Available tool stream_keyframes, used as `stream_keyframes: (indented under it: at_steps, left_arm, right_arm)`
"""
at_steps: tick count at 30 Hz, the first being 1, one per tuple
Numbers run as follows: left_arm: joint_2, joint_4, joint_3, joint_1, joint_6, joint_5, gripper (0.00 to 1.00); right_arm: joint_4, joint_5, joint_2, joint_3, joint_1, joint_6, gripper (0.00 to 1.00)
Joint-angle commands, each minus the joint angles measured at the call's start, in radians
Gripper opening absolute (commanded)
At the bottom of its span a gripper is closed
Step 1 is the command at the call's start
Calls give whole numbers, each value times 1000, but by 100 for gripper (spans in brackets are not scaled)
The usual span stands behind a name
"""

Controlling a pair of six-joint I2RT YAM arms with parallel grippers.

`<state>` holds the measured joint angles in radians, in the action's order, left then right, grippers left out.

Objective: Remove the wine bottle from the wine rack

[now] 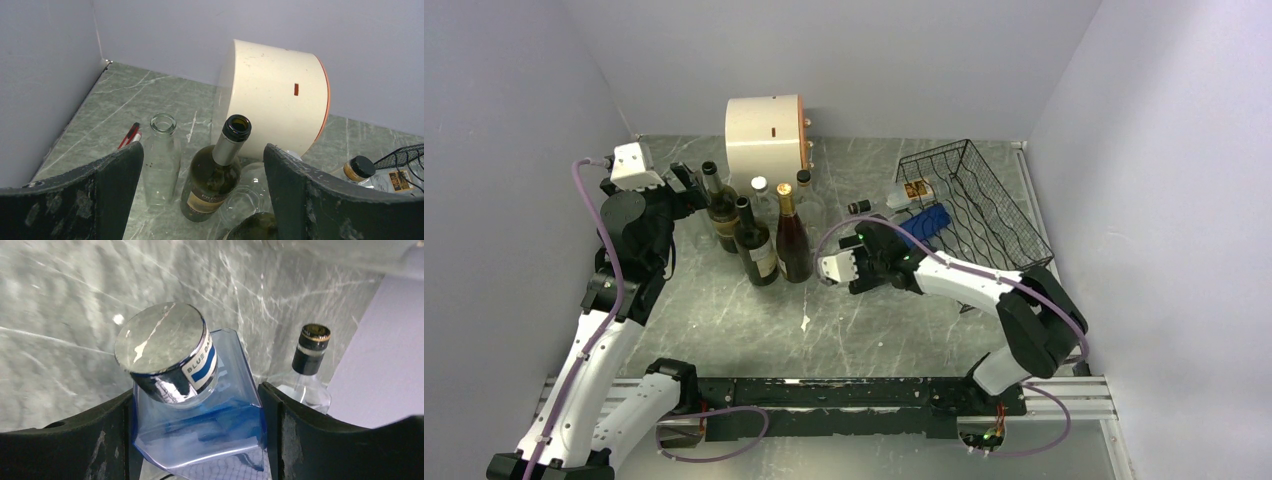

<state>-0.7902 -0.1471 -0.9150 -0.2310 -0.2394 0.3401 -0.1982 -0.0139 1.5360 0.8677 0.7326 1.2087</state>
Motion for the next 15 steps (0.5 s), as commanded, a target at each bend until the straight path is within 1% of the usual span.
stream_keyframes:
  at_steps: [1,10,15]
  left_arm:
    - [1,21,-15,-4,6,0,93]
    - [-5,21,-13,-4,4,-4,93]
    - [-10,18,-16,-3,3,-9,93]
  right_arm:
    - [-30,63,-44,-41,60,-101,0]
    - [-34,65,-114,-65,185,-170,0]
    - [-29,115,-181,-63,237,-212,0]
